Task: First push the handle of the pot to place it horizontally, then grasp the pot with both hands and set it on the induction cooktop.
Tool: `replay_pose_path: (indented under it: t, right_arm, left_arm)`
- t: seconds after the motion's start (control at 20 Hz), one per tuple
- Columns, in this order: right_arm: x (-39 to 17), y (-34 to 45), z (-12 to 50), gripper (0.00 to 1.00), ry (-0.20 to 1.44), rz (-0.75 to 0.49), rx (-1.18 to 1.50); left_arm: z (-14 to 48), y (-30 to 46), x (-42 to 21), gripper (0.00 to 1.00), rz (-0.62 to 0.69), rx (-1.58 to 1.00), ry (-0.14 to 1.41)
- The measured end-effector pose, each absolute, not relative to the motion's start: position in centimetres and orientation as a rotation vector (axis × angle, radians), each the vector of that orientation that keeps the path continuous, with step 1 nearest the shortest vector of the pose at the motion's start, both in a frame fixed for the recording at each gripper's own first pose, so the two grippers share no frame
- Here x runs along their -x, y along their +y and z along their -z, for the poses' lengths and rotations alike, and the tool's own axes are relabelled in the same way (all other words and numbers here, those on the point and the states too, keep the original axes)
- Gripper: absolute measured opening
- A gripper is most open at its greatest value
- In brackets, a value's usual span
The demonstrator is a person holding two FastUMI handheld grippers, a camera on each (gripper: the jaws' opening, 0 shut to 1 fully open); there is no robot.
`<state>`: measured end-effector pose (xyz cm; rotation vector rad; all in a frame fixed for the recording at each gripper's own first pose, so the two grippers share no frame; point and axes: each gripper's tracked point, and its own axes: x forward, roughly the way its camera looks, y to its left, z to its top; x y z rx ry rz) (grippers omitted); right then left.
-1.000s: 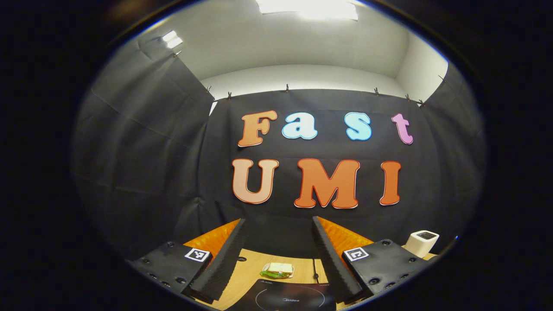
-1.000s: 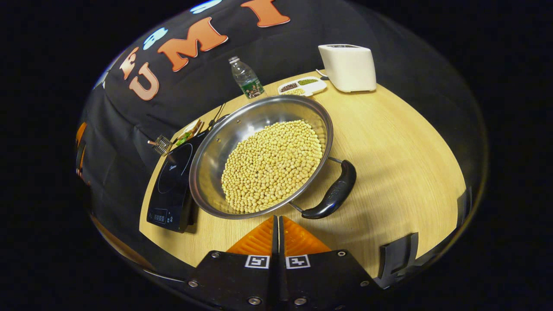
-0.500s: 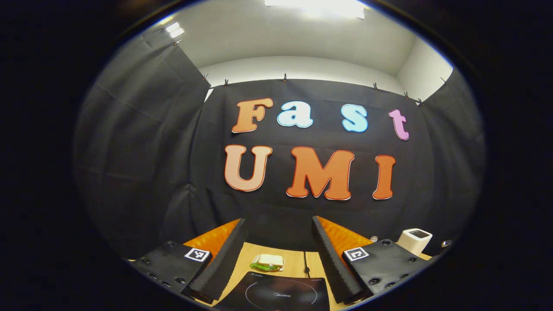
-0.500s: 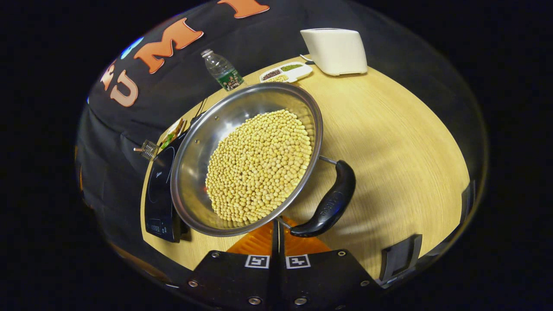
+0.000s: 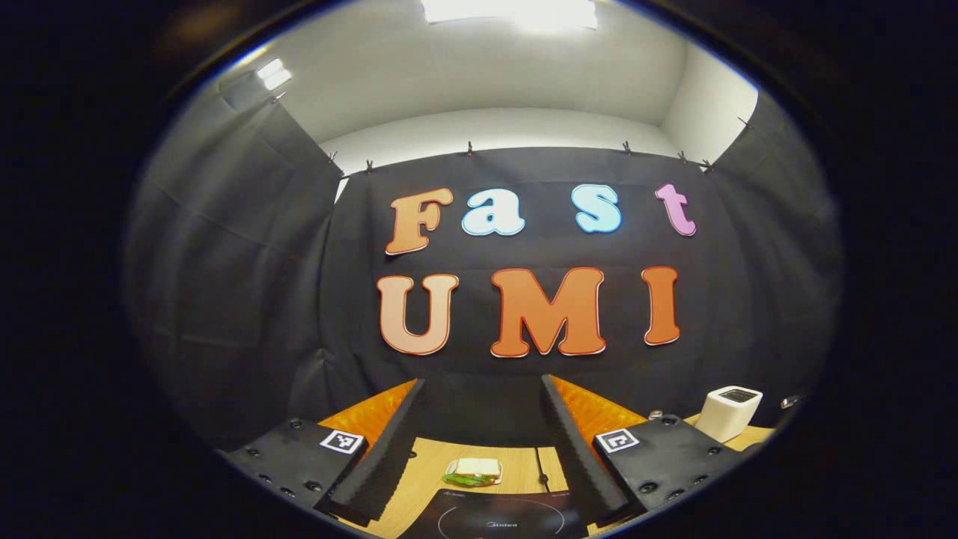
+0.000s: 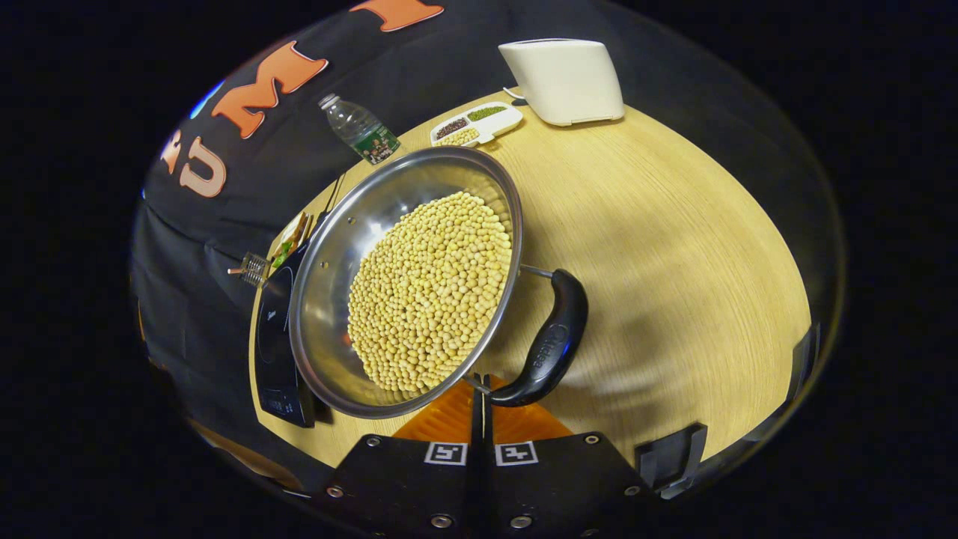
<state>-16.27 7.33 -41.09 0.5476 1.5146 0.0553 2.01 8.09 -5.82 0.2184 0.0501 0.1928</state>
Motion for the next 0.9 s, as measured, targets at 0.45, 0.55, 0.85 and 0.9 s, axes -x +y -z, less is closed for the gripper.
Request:
replay_pose_path:
  t: [0.45,0.55,0.85,0.9]
  right_arm:
    - [13.3,4.6,42.8,0.0,1.514,0.014,-0.496]
    - [13.0,4.4,43.1,0.0,1.523,0.014,-0.504]
    - [11.6,3.7,43.8,0.0,1.512,0.021,-0.51]
    - [11.3,3.5,43.8,0.0,1.505,0.022,-0.515]
  left_arm:
    - [9.2,7.9,-2.7,0.97,-0.15,-0.178,0.134]
    - [9.9,7.5,-3.1,0.97,-0.137,-0.169,0.159]
    - [11.9,7.4,-3.5,0.97,-0.129,-0.182,0.191]
    - [11.8,7.5,-3.6,0.97,-0.138,-0.186,0.193]
